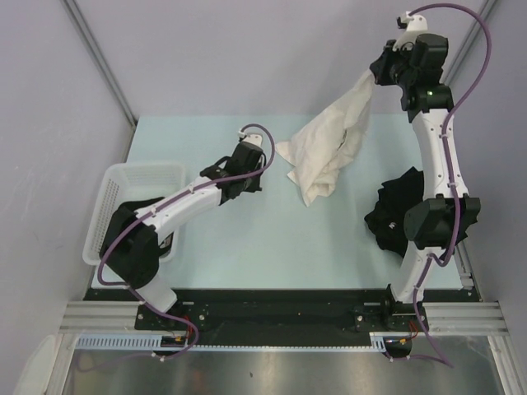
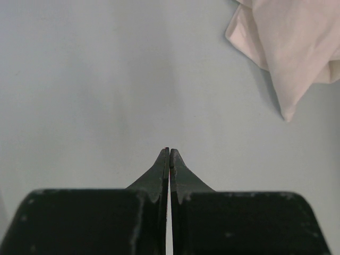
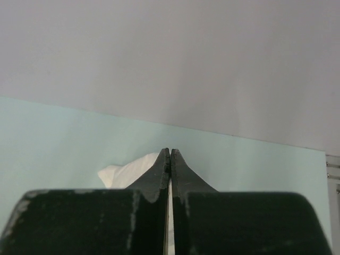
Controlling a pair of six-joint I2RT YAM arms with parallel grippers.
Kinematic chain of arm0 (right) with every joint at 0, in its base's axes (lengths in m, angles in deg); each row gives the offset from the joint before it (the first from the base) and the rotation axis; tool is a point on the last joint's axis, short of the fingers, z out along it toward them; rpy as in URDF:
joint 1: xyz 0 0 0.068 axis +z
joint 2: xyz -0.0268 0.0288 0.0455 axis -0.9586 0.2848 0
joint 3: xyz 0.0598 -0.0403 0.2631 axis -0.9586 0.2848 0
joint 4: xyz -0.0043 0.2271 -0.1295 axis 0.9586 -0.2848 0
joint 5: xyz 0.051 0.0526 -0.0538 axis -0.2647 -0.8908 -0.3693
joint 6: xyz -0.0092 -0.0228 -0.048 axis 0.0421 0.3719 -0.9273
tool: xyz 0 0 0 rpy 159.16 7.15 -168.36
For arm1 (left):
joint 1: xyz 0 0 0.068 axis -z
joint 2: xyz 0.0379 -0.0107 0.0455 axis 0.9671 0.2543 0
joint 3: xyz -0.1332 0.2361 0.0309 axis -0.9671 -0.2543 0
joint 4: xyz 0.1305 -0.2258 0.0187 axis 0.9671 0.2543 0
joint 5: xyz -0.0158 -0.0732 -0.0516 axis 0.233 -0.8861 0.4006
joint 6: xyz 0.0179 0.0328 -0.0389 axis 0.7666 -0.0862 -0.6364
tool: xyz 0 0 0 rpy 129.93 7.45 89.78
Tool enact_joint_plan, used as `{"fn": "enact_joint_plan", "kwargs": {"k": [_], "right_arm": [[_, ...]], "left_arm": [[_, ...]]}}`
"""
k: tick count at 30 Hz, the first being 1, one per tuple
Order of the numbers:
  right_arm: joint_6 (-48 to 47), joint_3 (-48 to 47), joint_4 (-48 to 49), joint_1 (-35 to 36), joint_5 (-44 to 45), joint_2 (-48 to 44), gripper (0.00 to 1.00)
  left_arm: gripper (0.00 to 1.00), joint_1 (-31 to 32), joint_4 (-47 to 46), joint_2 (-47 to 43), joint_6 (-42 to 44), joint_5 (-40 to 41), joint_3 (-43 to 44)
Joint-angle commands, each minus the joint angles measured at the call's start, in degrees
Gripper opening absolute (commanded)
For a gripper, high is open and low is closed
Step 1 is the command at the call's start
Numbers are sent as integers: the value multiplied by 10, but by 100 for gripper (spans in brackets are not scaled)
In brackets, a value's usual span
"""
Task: Fold and stack the t-shirts
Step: Flatten out the tshirt
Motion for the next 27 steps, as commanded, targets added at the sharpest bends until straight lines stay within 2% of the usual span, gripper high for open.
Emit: {"fn": "enact_joint_plan", "kwargs": {"k": [1, 5, 9, 12, 15, 18, 23, 27], "right_arm": [[26, -48, 43, -6, -30, -43, 0], [74, -101, 51, 64, -65, -13, 0], [61, -169, 59, 159, -60, 13, 0], [54, -240, 83, 163, -30, -9, 0], [48, -273, 139, 130, -9, -50, 0], [62, -284, 181, 68, -3, -95, 0], [135, -298, 216, -83, -32, -140, 0], [135, -275, 216, -110, -33, -159, 0]], "left_arm": [[0, 10, -8, 5, -7, -8, 35], [0, 11, -8, 8, -7, -1, 29], [0, 11, 1, 6, -4, 9, 22], [0, 11, 0, -10, 1, 17, 8], [0, 11, -10, -32, -1, 24, -17], [0, 11, -16, -43, -7, 22, -37], [0, 11, -13, -40, -10, 10, -36], [0, 11, -10, -35, -2, 10, -22]]}}
